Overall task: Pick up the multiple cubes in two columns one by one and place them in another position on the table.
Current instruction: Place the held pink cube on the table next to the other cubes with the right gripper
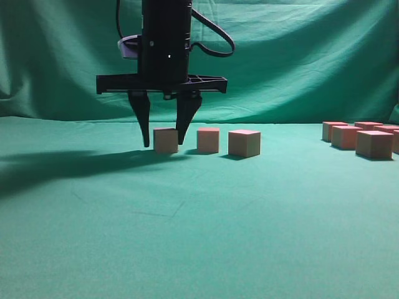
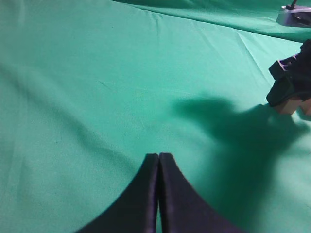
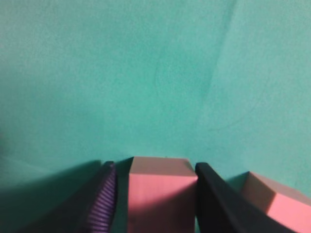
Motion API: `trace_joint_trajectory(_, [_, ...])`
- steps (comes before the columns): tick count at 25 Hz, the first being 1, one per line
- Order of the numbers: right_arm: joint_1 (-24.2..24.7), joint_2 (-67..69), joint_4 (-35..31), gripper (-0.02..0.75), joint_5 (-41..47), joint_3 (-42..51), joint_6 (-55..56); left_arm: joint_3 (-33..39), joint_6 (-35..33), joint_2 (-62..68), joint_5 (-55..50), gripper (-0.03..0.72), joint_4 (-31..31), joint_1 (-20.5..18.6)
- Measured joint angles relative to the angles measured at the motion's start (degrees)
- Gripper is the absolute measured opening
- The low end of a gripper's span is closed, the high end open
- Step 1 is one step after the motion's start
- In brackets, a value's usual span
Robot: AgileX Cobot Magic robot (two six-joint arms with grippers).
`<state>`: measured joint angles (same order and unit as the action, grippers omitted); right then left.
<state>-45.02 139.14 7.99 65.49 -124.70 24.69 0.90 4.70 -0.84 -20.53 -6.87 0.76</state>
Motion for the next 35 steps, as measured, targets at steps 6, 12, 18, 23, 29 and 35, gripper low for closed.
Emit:
trace_joint_trajectory(6, [0.0,0.0,0.0,0.422,-0.2,-0.1,-0.8,0.0,0.0,0.0,0.0,0.0,0.0,0.0])
trace_joint_trajectory(12, [0.0,0.0,0.3,0.423,-1.5,-0.1,-1.5,0.0,0.0,0.0,0.0,0.0,0.0,0.0])
trace_joint_trajectory(18, [0.0,0.0,3.4,0.423,-4.3,-0.2,-1.9,0.0,0.0,0.0,0.0,0.0,0.0,0.0])
trace_joint_trajectory(23, [0.0,0.0,3.3,0.423,-3.6,-5.5,-3.4,0.0,0.0,0.0,0.0,0.0,0.0,0.0])
trace_joint_trajectory(29, [0.0,-0.6,4.8,0.423,3.4,-17.3,-4.8,0.0,0.0,0.0,0.0,0.0,0.0,0.0])
trace_joint_trajectory(35, [1.4,-8.7,5.7,0.423,6.5,-19.0,-5.9,0.0,0.0,0.0,0.0,0.0,0.0,0.0])
